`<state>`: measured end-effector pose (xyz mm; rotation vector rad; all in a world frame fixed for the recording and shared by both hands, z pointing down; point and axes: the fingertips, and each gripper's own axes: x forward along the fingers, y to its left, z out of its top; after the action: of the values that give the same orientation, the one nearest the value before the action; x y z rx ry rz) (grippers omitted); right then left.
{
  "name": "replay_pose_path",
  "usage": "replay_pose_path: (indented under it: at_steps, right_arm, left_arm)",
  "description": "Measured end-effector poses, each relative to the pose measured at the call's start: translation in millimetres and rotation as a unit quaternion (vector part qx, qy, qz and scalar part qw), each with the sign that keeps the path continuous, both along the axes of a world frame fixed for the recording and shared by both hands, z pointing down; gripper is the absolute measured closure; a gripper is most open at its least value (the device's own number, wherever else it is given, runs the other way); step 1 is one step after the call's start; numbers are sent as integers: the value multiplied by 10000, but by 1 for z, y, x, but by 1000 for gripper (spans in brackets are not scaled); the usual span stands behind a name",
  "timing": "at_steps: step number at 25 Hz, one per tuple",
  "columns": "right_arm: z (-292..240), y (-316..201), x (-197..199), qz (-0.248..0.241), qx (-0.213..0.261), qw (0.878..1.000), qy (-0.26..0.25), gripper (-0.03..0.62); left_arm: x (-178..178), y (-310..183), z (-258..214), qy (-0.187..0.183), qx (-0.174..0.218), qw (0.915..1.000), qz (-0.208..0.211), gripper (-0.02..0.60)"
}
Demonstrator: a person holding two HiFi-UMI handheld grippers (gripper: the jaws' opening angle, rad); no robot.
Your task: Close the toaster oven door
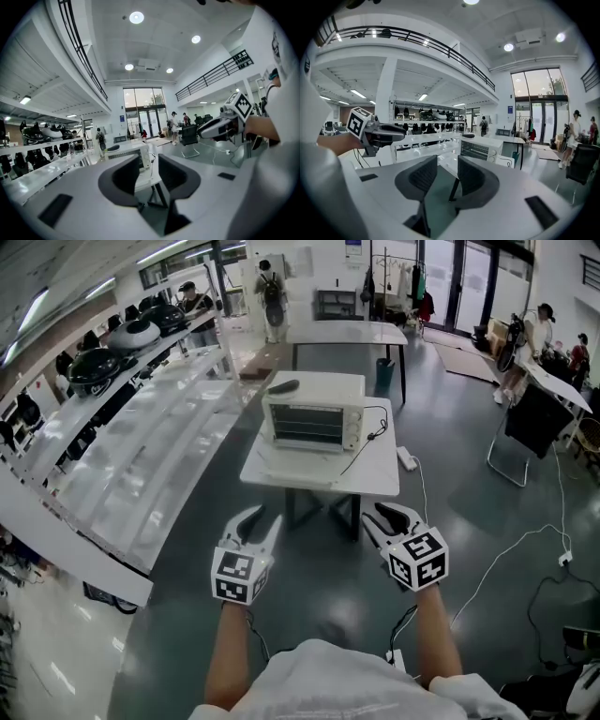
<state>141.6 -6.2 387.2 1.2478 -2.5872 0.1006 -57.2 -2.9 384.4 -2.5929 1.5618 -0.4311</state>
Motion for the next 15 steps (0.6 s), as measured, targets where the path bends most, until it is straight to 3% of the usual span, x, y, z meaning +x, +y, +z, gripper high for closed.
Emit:
replay_pose_path:
  at_steps: [11,15]
  right_arm:
    - [17,2,26,-215,-74,9997,-96,448]
    - [28,0,22,-324,-126,9994,-19,448]
  left_arm:
    - [24,19,12,-60,-54,9998,-206,452]
    - [23,10,25,106,-188,9995,-223,459]
